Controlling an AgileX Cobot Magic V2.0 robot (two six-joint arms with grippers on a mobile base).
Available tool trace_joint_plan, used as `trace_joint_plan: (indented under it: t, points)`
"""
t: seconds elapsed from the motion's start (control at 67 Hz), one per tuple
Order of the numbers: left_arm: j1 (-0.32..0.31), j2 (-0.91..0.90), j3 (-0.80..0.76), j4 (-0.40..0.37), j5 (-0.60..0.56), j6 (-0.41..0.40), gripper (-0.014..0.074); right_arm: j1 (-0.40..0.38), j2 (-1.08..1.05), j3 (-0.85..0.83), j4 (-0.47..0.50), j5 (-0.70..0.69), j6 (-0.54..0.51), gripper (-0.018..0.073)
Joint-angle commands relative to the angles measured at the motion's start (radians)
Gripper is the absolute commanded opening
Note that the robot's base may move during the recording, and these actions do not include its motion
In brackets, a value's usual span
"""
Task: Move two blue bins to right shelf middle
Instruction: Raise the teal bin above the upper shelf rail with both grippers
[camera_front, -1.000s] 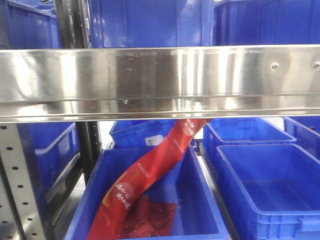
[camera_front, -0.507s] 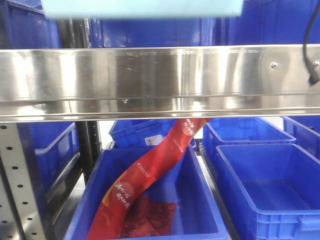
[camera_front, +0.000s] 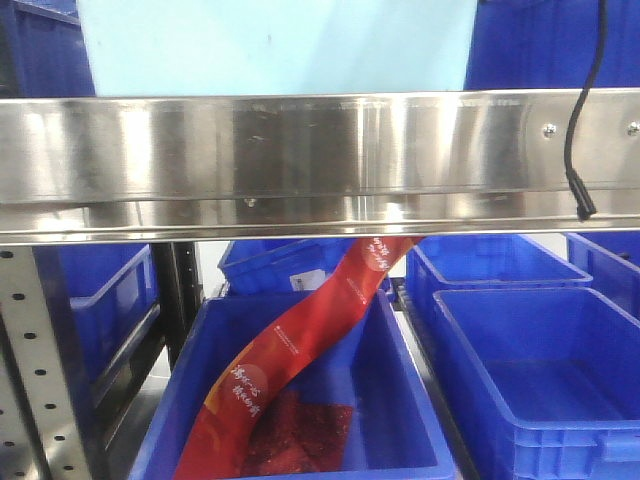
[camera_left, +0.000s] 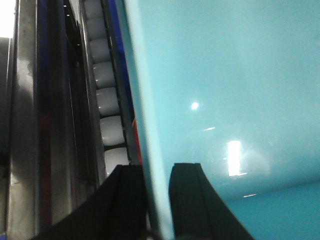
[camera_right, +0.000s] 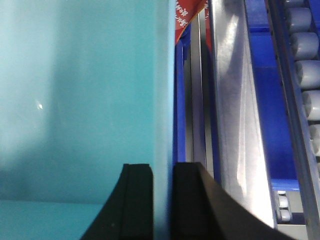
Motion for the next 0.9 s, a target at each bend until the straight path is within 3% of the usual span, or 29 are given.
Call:
trace_joint_plan:
  t: [0.0,0.06,0.224,0.313,0.373,0.642,0.746,0.881]
  points:
    - [-0.014,-0.014,-0.012,-0.066,-0.036,0.007,-0.0068,0.006,-0.014,-0.013,0.023,-0.118,-0.006,-0.0167]
    - [-0.014,-0.014,-0.012,-0.064,-0.036,0.007,0.0038,0.006,-0.014,-0.013,0.029,-0.133,-0.006,-0.0134]
    - [-0.014,-0.014,-0.012,-0.057,-0.038,0.007,0.0344,0.006,-0.014,-0.013,0.035,-0.127,-0.006,0.0218]
    - [-0.014,-0.014,-0.016,-0.057,-0.038,0.007,0.0429,0.006,-0.014,-0.013,0.031,-0.110,-0.006,0.0322]
    - [-0.014,-0.014,-0.023,-0.053,-0.038,0.007,0.0440,0.006,-0.016,-0.013,0.024,-0.108,-0.006,0.0330]
    - [-0.014,-0.027,-0.116,-0.050,0.053,0.004,0.0408,0.006,-0.073,-0.015,0.022,-0.094,-0.006,0.0317]
    - [-0.014,-0.032,-0.163,-0.050,0.121,-0.015,0.0251,0.006,-0.109,-0.015,0.022,-0.094,-0.010,0.0180]
    - [-0.014,-0.034,-0.186,-0.101,0.115,-0.015,-0.0099,0.006,-0.142,-0.015,0.028,-0.094,-0.011,-0.0137]
